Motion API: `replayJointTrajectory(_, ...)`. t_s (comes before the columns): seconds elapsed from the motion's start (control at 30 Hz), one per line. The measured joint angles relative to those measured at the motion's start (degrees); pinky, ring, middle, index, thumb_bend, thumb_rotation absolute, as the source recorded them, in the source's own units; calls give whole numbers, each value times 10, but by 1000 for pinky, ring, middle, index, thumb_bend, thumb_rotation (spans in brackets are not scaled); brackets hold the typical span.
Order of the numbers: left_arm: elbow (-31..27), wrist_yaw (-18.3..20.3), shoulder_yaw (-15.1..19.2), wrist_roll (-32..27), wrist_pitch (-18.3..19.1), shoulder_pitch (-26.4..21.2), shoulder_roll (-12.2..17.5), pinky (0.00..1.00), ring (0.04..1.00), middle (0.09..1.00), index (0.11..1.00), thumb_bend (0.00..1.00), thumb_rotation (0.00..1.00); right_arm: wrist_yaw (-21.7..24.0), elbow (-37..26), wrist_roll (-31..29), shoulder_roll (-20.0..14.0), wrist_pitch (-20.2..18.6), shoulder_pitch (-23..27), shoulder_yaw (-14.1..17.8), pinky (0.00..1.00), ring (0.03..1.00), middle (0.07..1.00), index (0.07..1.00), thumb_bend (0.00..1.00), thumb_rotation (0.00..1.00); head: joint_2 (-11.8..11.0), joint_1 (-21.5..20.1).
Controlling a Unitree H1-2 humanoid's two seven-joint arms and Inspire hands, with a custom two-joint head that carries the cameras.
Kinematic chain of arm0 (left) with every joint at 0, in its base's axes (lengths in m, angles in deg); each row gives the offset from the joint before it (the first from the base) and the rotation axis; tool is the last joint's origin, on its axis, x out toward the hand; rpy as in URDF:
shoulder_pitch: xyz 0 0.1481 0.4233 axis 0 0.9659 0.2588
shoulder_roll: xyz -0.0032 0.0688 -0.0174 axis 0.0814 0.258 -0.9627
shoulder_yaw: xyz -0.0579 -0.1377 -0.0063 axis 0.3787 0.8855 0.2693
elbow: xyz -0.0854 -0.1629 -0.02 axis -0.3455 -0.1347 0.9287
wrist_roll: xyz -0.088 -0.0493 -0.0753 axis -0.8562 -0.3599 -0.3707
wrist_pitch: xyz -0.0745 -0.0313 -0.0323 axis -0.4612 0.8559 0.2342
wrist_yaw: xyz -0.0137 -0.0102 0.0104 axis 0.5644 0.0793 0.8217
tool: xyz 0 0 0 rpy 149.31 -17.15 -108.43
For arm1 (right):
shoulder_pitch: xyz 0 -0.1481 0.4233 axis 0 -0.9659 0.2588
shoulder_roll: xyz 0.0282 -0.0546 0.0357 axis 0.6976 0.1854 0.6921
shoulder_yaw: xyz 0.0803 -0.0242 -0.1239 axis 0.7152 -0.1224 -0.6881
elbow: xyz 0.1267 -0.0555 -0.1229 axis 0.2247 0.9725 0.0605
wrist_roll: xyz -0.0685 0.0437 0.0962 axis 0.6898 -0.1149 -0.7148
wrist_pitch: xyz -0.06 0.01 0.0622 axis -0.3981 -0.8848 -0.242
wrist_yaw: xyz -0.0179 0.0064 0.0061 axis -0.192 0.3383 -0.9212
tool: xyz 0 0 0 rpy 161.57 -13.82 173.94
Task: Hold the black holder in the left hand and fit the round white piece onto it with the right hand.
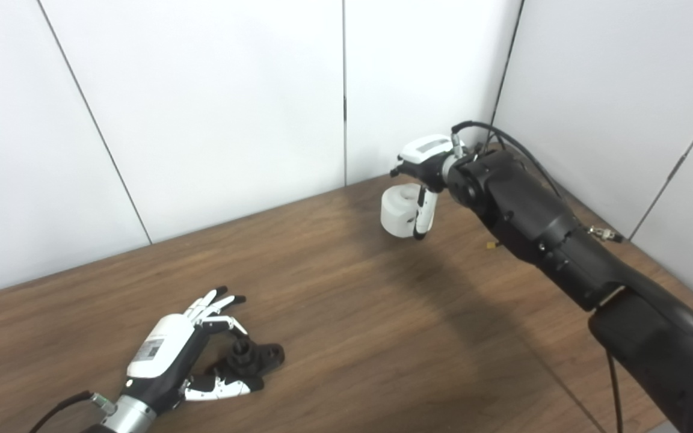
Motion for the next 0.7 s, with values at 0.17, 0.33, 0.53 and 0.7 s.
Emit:
replayJointTrajectory(0.17, -2, 0, 0, 0, 0, 1, 1, 990, 993, 904, 480, 525, 64, -10, 10, -3, 0, 2, 3, -5, 893, 971, 994, 889, 940, 282, 0, 0)
replayJointTrajectory(0.33, -10, 1, 0, 0, 7, 4, 2, 1000, 999, 905, 480, 525, 64, -15, 20, -5, 4, 1, 9, -8, 873, 964, 989, 880, 942, 272, 4, 8)
replayJointTrajectory(0.53, -14, 2, 0, 0, 7, 6, 5, 992, 995, 905, 480, 525, 64, -19, 25, -9, 9, 1, 9, -14, 881, 967, 987, 879, 933, 261, 8, 13)
replayJointTrajectory(0.7, -18, 4, 0, 0, 7, 8, 9, 999, 993, 901, 480, 525, 63, -25, 37, -9, 9, 1, 11, -17, 882, 963, 983, 869, 932, 267, 9, 12)
